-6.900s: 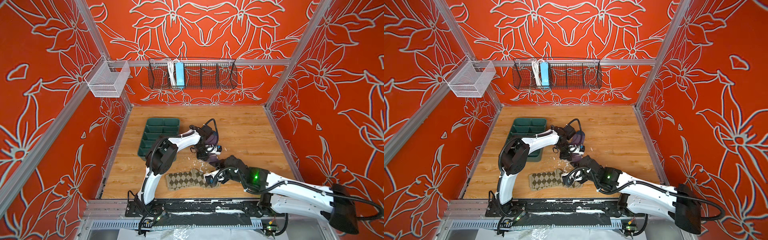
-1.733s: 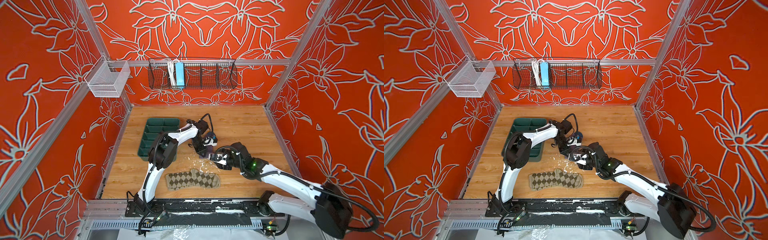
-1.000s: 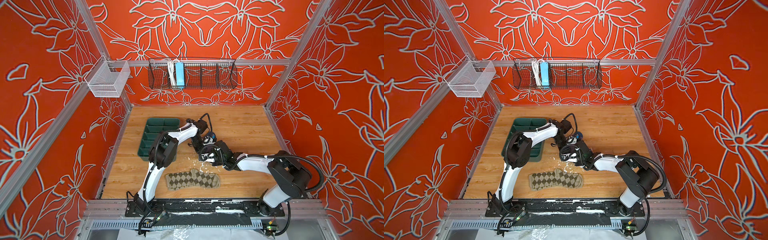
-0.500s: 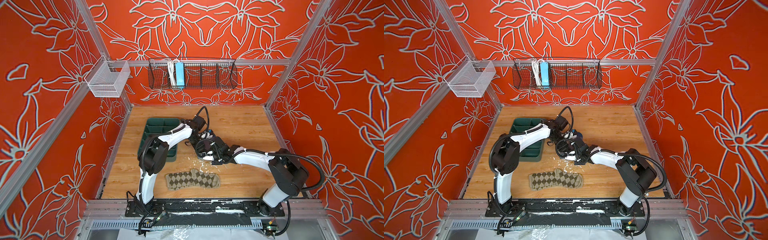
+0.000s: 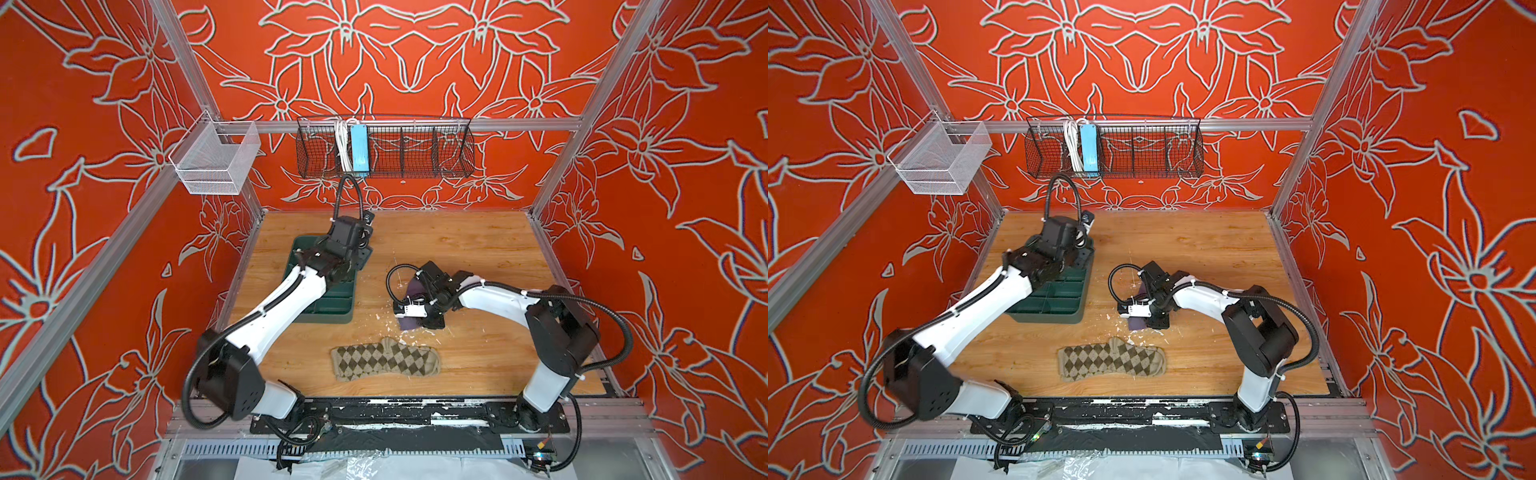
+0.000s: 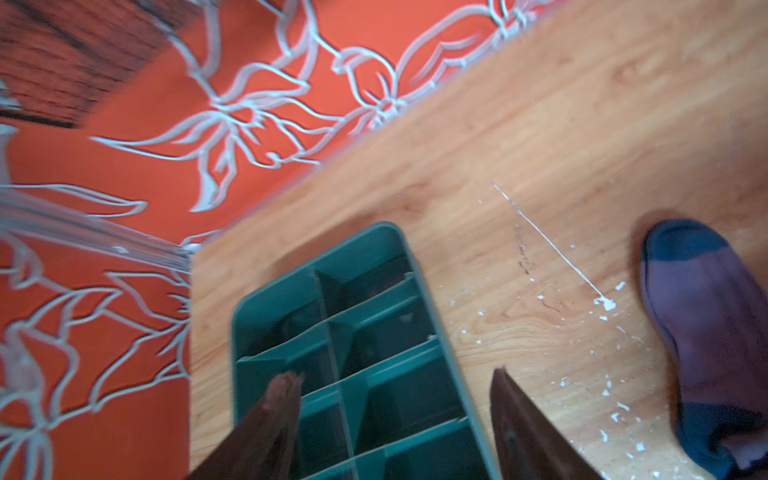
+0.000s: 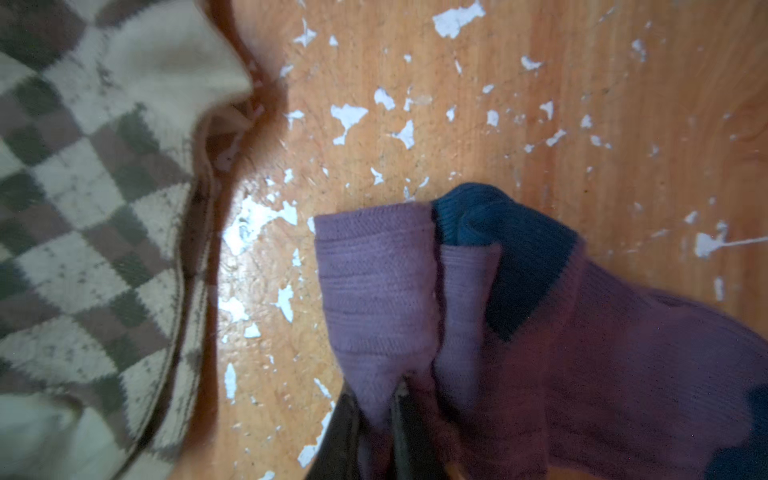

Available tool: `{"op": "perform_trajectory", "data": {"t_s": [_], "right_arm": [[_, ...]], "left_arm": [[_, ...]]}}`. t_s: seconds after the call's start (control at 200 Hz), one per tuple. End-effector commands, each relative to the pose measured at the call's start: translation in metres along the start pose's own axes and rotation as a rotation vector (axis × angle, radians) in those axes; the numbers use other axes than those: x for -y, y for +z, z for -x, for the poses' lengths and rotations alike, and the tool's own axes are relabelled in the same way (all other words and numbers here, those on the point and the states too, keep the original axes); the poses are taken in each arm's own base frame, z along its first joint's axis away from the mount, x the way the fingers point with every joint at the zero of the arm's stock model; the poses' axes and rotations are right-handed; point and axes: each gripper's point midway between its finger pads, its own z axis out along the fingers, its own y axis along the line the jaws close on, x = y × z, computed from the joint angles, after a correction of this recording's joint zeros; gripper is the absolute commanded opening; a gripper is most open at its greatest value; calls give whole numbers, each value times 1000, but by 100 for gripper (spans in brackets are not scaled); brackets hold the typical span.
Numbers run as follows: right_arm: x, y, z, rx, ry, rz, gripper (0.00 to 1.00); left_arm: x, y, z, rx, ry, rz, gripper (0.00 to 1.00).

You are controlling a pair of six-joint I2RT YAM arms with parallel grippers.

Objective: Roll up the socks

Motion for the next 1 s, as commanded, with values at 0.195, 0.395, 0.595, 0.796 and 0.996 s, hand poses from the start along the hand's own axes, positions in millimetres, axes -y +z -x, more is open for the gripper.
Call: {"op": "perform_trajectory", "data": {"t_s": [0.195,0.395,0.595,0.796,0.996], "right_arm": [[-10,11,-18,-12,162,247,5],[4,11,-18,-10,225,297,6],[5,12,-17,-18,240,340,6],[1,9,-16,-3,243,364,6],[-4,8,-17,1,249,383,6]], "left_arm": [[63,-106,-9,414,227,-420,70],[128,-113,-53,473,597,-569,87],[196,-64,-102,350,963,-501,84],[241,-22,-123,302,989,-446,69],[259,5,-116,311,933,-371,60]]}}
